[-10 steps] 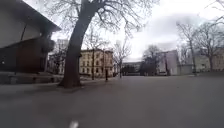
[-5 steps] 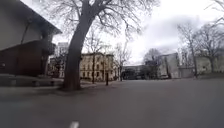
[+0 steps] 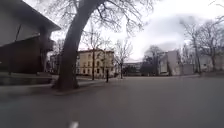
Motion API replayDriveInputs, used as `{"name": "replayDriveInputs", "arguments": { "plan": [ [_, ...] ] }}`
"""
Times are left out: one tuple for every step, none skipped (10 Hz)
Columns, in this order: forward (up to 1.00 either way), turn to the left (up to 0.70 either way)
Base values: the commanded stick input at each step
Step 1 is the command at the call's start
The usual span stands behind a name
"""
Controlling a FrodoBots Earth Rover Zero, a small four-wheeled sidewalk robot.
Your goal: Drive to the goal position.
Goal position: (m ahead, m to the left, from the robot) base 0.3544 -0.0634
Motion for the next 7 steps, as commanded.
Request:
{"name": "replayDriveInputs", "arguments": {
  "plan": [
    [0.13, 0.00],
    [0.07, -0.03],
    [0.24, -0.09],
    [0.40, -0.16],
    [0.57, -0.23],
    [0.74, -0.30],
    [0.91, -0.37]
  ]
}}
